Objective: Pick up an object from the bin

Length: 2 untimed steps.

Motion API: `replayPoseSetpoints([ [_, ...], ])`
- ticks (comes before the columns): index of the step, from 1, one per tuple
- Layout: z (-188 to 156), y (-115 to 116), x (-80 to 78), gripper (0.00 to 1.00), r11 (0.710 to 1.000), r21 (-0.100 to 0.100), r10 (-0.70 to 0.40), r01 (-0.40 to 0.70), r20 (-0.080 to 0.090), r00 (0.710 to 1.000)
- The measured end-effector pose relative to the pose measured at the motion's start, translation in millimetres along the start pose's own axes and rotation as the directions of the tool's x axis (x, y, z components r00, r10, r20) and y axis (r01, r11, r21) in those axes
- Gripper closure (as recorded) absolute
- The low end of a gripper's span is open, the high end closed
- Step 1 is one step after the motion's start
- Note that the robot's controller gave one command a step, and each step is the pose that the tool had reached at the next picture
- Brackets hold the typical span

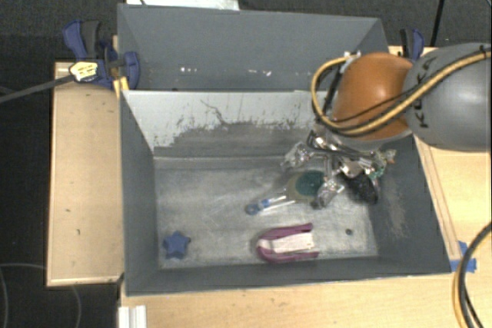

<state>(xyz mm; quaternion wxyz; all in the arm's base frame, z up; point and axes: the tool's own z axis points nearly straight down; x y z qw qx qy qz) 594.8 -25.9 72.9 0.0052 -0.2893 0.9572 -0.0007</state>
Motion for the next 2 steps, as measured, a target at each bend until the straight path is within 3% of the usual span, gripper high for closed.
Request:
replayPoseSetpoints([
  [1,-2.2,-0.4,-1.4,1.0,1.0,0.001,0.003,-0.003,0.004,1.0],
  [2,-146.0,33.5,31.5,1.0,0.984,0.001,-0.176,0.176,-0.001,0.984],
])
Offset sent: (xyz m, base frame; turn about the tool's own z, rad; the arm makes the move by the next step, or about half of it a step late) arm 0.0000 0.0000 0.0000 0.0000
